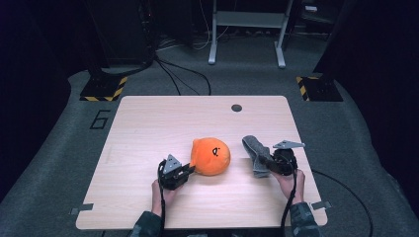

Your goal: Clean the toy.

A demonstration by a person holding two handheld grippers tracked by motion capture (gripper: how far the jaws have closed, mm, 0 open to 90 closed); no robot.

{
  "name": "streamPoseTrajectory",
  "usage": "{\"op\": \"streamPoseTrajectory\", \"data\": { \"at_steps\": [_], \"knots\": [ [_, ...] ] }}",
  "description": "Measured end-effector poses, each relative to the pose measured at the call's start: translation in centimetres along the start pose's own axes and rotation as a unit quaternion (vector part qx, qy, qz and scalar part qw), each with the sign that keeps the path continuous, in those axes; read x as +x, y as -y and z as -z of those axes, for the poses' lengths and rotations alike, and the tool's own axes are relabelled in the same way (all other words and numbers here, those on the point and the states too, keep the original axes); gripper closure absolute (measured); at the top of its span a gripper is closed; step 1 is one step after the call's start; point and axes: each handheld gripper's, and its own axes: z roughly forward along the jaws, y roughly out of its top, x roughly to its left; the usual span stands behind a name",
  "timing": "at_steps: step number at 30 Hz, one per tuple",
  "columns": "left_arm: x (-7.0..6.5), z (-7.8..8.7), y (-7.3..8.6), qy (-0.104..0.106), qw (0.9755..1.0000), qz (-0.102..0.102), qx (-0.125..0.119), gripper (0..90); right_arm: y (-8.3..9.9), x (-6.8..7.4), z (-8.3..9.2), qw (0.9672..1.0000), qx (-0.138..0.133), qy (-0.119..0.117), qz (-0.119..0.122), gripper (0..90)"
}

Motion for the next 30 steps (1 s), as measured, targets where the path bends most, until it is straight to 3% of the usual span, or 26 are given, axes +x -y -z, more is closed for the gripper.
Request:
{"op": "streamPoseTrajectory", "data": {
  "at_steps": [9,18,20,24,30],
  "knots": [
    [-0.1,0.1,0.0,-0.001,0.9999,-0.012,-0.008,78.5,-2.4,2.6,0.0,0.999,-0.001,-0.022,0.04,74.0],
    [-0.3,0.2,-0.1,-0.001,0.9997,-0.023,-0.009,78.7,-5.0,5.7,-0.9,0.9956,0.006,-0.047,0.081,73.9],
    [-0.5,0.1,-0.1,-0.001,0.9998,-0.018,-0.01,78.7,-5.5,6.4,-1.2,0.9948,0.007,-0.055,0.086,73.8],
    [-0.8,0.3,-0.5,-0.006,0.9995,-0.03,-0.008,78.9,-6.4,7.8,-1.6,0.9925,0.009,-0.062,0.105,73.9],
    [-1.3,0.3,-1.5,-0.007,0.9989,-0.046,-0.001,79.0,-7.6,9.1,-2.1,0.9908,0.008,-0.073,0.114,73.8]
  ]
}}
